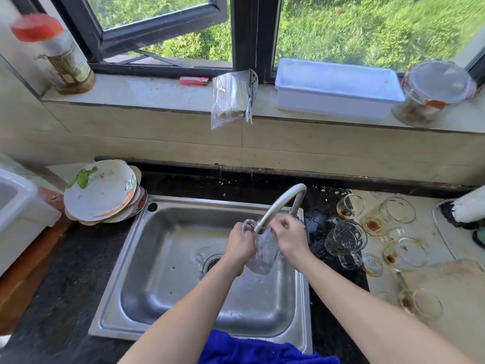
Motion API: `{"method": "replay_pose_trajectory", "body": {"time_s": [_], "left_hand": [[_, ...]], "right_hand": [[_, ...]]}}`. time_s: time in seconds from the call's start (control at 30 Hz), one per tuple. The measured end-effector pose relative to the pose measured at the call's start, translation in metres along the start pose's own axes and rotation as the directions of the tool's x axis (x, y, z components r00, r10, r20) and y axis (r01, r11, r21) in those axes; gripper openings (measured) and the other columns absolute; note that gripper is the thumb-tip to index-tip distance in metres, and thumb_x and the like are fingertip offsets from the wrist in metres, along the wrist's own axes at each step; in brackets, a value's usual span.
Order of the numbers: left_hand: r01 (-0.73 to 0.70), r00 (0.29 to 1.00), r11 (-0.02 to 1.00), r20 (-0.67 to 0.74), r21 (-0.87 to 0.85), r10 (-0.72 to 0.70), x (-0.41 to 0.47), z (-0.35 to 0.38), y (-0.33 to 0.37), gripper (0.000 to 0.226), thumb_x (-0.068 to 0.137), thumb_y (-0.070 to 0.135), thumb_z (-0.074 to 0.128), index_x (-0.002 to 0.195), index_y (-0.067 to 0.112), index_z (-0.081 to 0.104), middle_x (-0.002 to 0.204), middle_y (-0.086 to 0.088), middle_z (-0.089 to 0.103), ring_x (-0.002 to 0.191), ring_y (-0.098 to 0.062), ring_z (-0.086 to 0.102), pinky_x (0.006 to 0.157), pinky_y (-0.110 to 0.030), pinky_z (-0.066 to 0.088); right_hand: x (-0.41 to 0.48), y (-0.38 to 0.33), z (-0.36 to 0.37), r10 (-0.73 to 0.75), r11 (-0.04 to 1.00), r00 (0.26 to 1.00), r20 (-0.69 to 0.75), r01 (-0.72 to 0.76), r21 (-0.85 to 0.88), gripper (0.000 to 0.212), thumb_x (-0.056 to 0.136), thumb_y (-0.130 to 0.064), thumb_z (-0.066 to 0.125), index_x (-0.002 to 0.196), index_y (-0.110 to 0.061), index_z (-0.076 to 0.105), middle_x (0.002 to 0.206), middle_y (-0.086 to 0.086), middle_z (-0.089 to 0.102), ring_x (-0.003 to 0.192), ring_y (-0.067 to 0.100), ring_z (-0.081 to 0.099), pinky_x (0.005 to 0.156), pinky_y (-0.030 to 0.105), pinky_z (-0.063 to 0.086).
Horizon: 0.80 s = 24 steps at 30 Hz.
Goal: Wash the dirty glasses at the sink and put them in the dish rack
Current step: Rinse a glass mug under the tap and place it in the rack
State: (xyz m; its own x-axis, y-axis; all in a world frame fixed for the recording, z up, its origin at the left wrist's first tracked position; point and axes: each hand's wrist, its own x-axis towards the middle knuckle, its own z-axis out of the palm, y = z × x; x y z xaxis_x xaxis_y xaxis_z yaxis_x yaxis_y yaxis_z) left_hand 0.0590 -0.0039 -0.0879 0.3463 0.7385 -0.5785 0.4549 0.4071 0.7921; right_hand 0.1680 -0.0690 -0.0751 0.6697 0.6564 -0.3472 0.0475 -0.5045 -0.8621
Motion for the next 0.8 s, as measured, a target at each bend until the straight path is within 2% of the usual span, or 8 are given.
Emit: {"method": "replay_pose_trajectory", "body": {"time_s": [0.07, 0.17, 0.33, 0.43, 0.53, 0.6, 0.67, 0.8], "left_hand": [[0.036, 0.997, 0.995, -0.066, -0.09, -0.042, -0.002, 0.002, 0.001, 0.022, 0.089, 0.005, 0.041, 0.104, 0.016, 0.052, 0.091, -0.004, 0.058, 0.071, -0.019, 0.055, 0.06, -0.03, 0.047], [0.032, 0.991, 0.993, -0.123, -0.115, -0.047, -0.002, 0.0, -0.007, 0.023, 0.088, 0.005, 0.04, 0.099, 0.022, 0.052, 0.093, -0.011, 0.064, 0.079, -0.025, 0.062, 0.065, -0.031, 0.048], [0.022, 0.994, 0.999, -0.107, -0.048, -0.027, -0.013, 0.011, -0.012, 0.026, 0.09, 0.002, 0.034, 0.094, 0.021, 0.051, 0.072, -0.009, 0.059, 0.051, -0.015, 0.051, 0.043, -0.022, 0.038], [0.093, 0.965, 0.982, -0.226, -0.163, -0.129, -0.006, 0.004, -0.005, 0.03, 0.083, -0.002, 0.037, 0.098, 0.019, 0.052, 0.081, -0.01, 0.062, 0.059, -0.021, 0.054, 0.051, -0.026, 0.042], [0.07, 0.968, 0.997, -0.238, -0.033, -0.076, 0.001, -0.003, -0.006, 0.024, 0.084, 0.006, 0.039, 0.089, 0.027, 0.051, 0.086, -0.008, 0.065, 0.071, -0.027, 0.058, 0.059, -0.034, 0.047], [0.035, 0.973, 0.999, -0.229, 0.033, -0.026, -0.001, 0.0, -0.008, 0.017, 0.088, 0.016, 0.04, 0.082, 0.025, 0.052, 0.079, -0.005, 0.066, 0.069, -0.027, 0.059, 0.061, -0.037, 0.048], [0.031, 0.97, 0.999, -0.243, 0.011, -0.027, 0.0, -0.002, -0.008, 0.016, 0.091, 0.016, 0.044, 0.081, 0.023, 0.054, 0.078, -0.006, 0.065, 0.064, -0.022, 0.056, 0.056, -0.032, 0.042], [0.077, 0.966, 0.993, -0.239, -0.084, -0.095, -0.002, -0.013, -0.005, 0.014, 0.089, 0.002, 0.046, 0.096, 0.01, 0.056, 0.079, -0.007, 0.061, 0.059, -0.017, 0.051, 0.045, -0.024, 0.041]], "right_hand": [[-0.004, 0.007, 0.012, -0.051, 0.995, 0.999, 0.002, 0.051, -0.09, 0.021, 0.093, -0.036, 0.055, 0.104, -0.018, 0.057, 0.096, -0.007, 0.06, 0.091, 0.01, 0.057, 0.082, 0.029, 0.046], [-0.009, 0.034, 0.028, -0.148, 0.954, 0.983, 0.11, 0.172, -0.245, 0.054, 0.087, -0.049, 0.05, 0.134, -0.025, 0.045, 0.135, -0.005, 0.05, 0.127, 0.012, 0.044, 0.106, 0.036, 0.038], [0.017, 0.007, 0.018, 0.182, 0.97, 0.983, -0.033, -0.174, 0.172, 0.041, 0.096, -0.042, 0.042, 0.121, -0.012, 0.055, 0.116, 0.002, 0.059, 0.112, 0.022, 0.052, 0.089, 0.035, 0.039], [-0.017, 0.005, 0.04, 0.1, 0.985, 0.992, 0.08, -0.11, 0.133, 0.038, 0.095, -0.043, 0.046, 0.13, -0.027, 0.048, 0.122, -0.01, 0.059, 0.117, 0.018, 0.054, 0.091, 0.035, 0.044], [-0.022, 0.007, 0.04, 0.114, 0.962, 0.983, 0.142, -0.145, 0.231, 0.038, 0.098, -0.04, 0.045, 0.132, -0.023, 0.049, 0.129, -0.009, 0.055, 0.12, 0.014, 0.05, 0.099, 0.036, 0.041], [-0.008, -0.01, 0.028, 0.2, 0.93, 0.978, 0.068, -0.211, 0.302, 0.031, 0.099, -0.039, 0.041, 0.109, -0.016, 0.059, 0.11, -0.001, 0.062, 0.103, 0.014, 0.056, 0.083, 0.032, 0.042], [-0.012, -0.018, 0.026, 0.191, 0.94, 0.98, 0.057, -0.2, 0.277, 0.029, 0.1, -0.035, 0.041, 0.11, -0.013, 0.058, 0.106, 0.001, 0.063, 0.094, 0.013, 0.057, 0.072, 0.028, 0.04], [-0.035, -0.008, 0.037, 0.066, 0.968, 0.971, 0.229, -0.118, 0.22, 0.028, 0.101, -0.034, 0.045, 0.128, -0.026, 0.051, 0.122, -0.013, 0.059, 0.118, 0.011, 0.053, 0.083, 0.023, 0.039]]}}
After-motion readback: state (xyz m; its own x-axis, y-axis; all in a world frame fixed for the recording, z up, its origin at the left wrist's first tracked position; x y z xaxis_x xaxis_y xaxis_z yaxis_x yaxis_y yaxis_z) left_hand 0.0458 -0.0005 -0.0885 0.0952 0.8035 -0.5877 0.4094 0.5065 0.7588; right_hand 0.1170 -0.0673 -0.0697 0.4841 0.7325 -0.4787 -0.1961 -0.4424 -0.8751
